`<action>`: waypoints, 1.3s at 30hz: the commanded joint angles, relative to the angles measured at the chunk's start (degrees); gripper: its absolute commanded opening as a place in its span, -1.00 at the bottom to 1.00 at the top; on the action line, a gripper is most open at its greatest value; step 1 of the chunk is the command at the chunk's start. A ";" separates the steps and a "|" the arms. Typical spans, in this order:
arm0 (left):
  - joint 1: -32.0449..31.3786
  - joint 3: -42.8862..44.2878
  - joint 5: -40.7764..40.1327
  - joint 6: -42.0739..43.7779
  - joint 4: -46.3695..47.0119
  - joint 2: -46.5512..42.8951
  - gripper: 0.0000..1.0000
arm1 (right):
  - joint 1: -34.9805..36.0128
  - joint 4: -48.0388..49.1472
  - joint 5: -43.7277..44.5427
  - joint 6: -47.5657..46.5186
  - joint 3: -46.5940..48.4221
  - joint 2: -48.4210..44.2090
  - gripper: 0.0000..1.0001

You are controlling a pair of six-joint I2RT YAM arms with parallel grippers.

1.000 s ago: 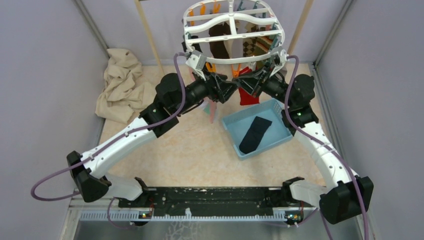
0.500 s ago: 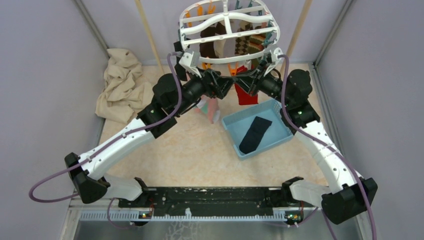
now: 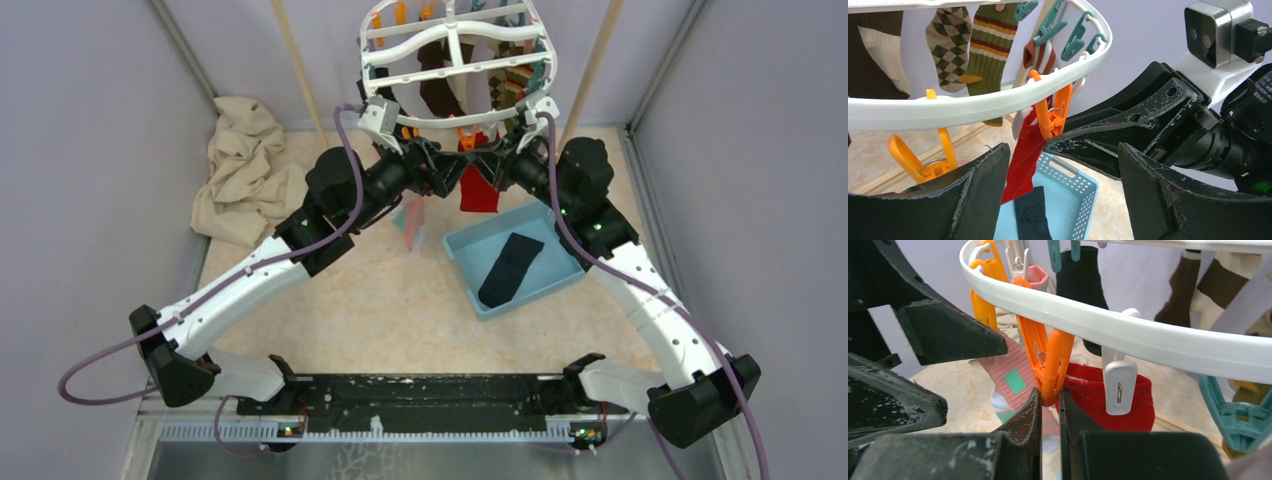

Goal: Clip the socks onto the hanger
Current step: Open the clamp at the hanger.

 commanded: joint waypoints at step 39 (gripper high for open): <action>-0.32 5.55 -10.76 -4.27 6.84 5.52 0.56 | 13.57 -8.27 21.82 -13.11 8.64 1.55 -1.00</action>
